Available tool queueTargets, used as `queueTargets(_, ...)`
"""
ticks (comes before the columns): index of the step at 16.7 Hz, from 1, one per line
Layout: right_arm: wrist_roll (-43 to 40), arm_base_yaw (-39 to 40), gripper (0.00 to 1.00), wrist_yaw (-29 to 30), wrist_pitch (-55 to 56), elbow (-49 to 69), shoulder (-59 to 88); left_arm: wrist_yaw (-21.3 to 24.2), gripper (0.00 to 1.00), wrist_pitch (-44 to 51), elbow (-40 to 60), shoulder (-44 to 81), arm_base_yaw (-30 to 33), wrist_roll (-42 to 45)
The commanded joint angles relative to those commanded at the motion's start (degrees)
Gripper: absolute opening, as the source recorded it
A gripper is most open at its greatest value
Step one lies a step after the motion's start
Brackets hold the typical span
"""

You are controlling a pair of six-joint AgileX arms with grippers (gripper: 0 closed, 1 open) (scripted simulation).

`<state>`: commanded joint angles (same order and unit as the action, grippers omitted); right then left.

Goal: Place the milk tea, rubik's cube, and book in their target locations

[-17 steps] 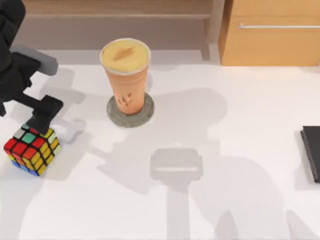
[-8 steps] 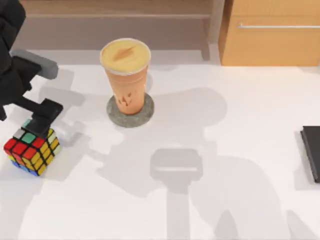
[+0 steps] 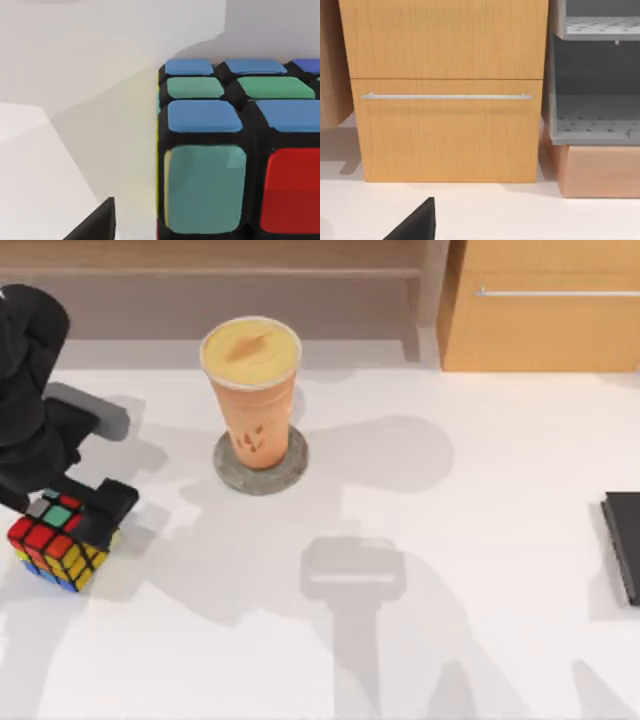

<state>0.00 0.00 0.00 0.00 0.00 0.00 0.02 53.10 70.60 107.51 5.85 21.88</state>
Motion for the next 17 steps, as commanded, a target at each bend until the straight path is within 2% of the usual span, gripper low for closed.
queueTargets(4, 0.0, 0.0, 1.0, 0.0, 0.0, 0.0, 0.0, 0.0, 1.0, -0.1, -0.1, 0.0, 0.0, 0.0)
queueTargets(17, 0.0, 0.0, 1.0, 0.0, 0.0, 0.0, 0.0, 0.0, 0.02, -0.1, -0.1, 0.0, 0.0, 0.0)
